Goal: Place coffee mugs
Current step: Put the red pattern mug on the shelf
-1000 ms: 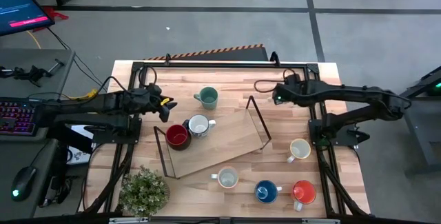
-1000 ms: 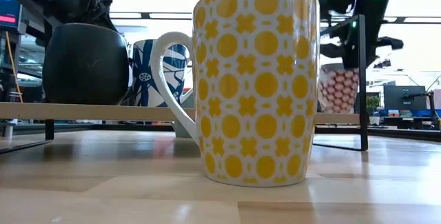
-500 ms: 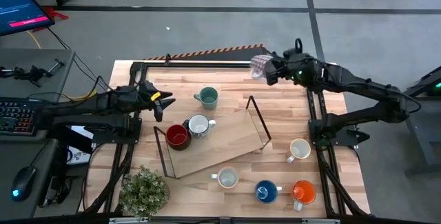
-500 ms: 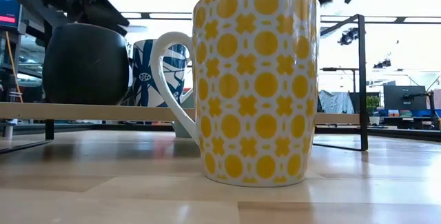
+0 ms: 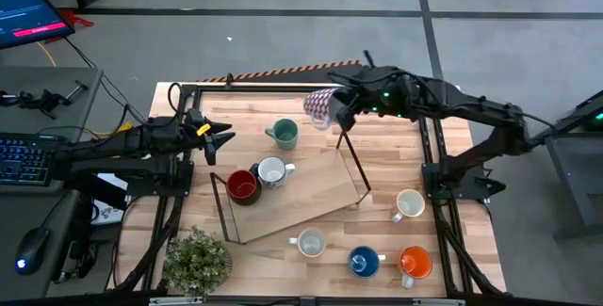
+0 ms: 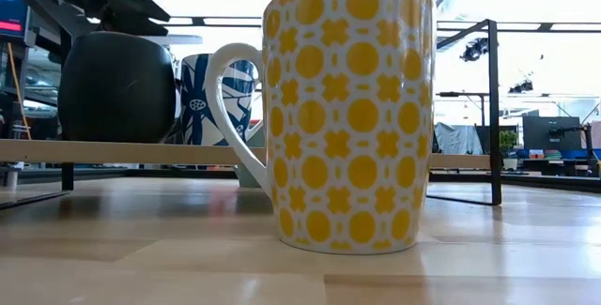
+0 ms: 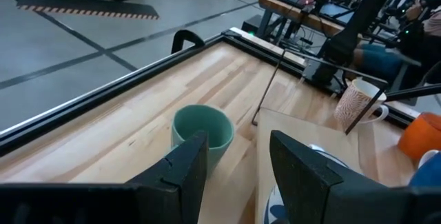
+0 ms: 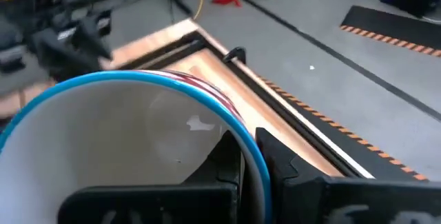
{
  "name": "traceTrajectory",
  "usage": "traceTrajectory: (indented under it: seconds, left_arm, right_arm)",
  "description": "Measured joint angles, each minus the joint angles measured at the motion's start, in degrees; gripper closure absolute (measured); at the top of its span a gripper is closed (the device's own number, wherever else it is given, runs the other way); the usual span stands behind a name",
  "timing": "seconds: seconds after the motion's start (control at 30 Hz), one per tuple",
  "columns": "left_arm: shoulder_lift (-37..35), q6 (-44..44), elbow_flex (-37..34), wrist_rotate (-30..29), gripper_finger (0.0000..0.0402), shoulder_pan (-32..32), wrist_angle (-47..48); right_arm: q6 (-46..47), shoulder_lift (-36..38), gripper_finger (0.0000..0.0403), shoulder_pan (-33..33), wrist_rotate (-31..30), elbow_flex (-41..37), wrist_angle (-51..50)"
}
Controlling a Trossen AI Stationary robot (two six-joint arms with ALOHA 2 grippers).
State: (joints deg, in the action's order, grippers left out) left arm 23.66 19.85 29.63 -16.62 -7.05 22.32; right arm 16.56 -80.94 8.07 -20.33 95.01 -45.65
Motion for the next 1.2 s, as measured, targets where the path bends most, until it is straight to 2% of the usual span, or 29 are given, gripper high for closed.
traceTrajectory:
  seconds: [0.23, 0.43, 0.7, 1.2]
  left_arm:
    - [0.02, -0.05, 0.00, 1.11, 0.0254, 0.00, 0.03]
    - [0.02, -0.54, 0.00, 1.39, 0.0254, 0.00, 0.03]
    - [0.04, -0.56, 0.00, 4.70, 0.0254, 0.00, 0.03]
    - [0.04, -0.56, 0.03, 4.72, 0.0254, 0.00, 0.05]
  right_arm:
    - [-0.58, -15.14, 0.0403, -3.50, -1.22, 23.34, -22.18]
    - [-1.63, -25.38, 0.0403, -4.45, 1.24, 34.58, -33.18]
    - [-6.29, -32.43, 0.0403, -4.65, 6.83, 36.18, -35.43]
    - [-21.58, -40.48, 0.0403, -3.96, 11.98, 36.18, -35.67]
